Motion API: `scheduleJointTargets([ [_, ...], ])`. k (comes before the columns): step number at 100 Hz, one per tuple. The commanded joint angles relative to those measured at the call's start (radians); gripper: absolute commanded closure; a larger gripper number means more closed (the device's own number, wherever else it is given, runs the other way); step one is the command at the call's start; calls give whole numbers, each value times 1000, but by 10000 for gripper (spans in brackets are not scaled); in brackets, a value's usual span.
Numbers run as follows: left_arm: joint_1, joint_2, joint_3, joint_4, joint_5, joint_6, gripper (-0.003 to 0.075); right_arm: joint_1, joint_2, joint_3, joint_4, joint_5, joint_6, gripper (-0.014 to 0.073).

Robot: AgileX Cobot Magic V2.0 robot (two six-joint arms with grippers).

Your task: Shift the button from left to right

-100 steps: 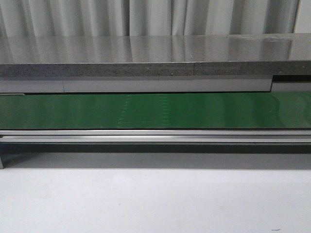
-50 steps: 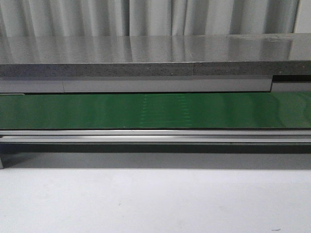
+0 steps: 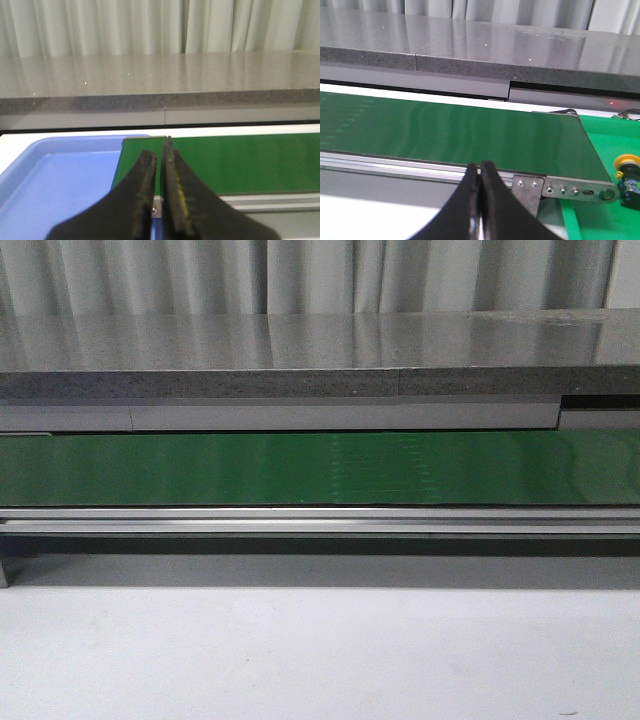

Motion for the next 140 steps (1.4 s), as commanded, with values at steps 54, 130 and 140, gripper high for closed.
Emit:
scheduleJointTargets([
  [54,-12,-88,42,6,-81,-13,715,-2,-17,1,-12,-83,-2,662],
  [130,-12,-88,42,6,-81,-13,715,-2,-17,1,-12,-83,-2,662],
  [140,-12,-88,42,6,-81,-13,715,-2,-17,1,-12,-83,-2,662],
])
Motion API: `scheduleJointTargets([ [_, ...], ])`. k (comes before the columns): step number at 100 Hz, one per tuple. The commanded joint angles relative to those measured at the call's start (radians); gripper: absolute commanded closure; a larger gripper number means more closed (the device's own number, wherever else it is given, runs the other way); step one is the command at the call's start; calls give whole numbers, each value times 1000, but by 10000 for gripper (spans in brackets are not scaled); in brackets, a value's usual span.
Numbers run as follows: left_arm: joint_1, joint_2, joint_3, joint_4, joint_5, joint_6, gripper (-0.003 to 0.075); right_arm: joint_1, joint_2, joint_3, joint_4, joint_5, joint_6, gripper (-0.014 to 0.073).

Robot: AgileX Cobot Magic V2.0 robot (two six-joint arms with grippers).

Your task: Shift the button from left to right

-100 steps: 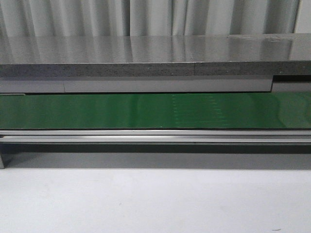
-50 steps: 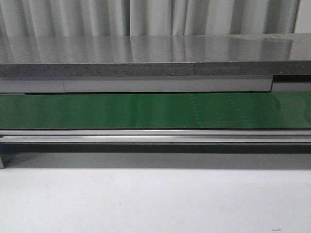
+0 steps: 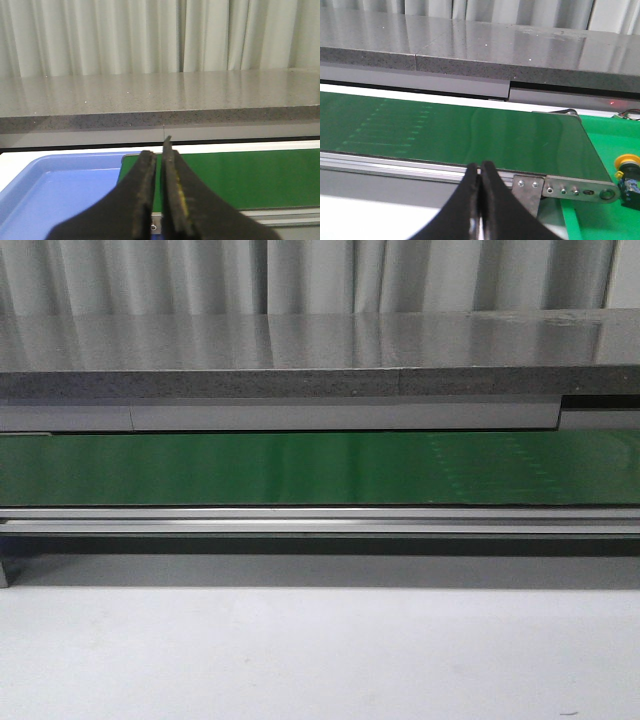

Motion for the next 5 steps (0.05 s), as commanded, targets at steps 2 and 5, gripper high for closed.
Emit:
scheduleJointTargets([
  [2,-10,-36,41,-1,-81,-11,715,-2,-17,1,-12,-82,-4,662],
  [5,-10,-36,41,-1,-81,-11,715,-2,-17,1,-12,-82,-4,662],
])
